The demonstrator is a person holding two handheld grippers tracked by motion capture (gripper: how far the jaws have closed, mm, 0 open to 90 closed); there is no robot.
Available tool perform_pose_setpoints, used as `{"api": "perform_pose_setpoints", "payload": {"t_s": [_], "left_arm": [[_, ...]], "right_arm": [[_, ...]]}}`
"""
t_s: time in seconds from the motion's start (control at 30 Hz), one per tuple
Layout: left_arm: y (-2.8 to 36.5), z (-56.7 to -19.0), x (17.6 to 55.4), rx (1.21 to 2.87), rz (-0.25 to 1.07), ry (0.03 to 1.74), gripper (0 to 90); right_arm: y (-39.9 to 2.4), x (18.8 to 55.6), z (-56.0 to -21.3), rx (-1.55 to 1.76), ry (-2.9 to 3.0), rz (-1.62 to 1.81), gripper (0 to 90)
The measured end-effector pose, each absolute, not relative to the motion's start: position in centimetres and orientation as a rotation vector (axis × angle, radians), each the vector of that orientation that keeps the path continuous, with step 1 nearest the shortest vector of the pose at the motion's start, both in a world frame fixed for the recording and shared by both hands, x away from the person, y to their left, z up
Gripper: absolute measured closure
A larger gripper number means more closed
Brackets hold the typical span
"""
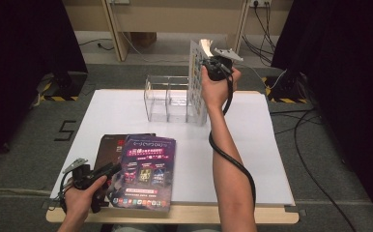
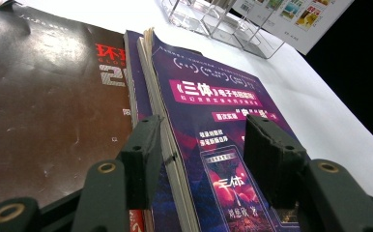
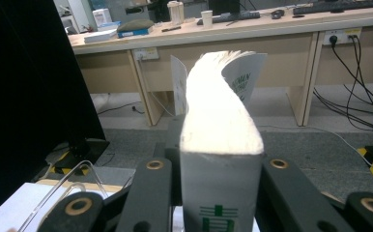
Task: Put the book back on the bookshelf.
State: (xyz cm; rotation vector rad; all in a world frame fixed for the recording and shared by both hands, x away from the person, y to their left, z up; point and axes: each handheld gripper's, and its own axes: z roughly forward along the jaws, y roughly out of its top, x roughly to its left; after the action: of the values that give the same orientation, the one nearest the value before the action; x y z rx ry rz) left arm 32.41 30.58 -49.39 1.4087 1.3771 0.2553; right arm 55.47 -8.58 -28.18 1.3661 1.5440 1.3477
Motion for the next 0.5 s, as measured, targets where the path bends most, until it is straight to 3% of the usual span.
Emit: {"api": "perform_pose_setpoints", "payload": {"t_s": [0.5], "left_arm": [[30.57, -49.42, 32.46, 1.409, 0.255, 1.378, 47.8]], "right_arm": [[-8.47, 56.11, -28.19, 1.375, 1.548, 1.348, 74.6]]}}
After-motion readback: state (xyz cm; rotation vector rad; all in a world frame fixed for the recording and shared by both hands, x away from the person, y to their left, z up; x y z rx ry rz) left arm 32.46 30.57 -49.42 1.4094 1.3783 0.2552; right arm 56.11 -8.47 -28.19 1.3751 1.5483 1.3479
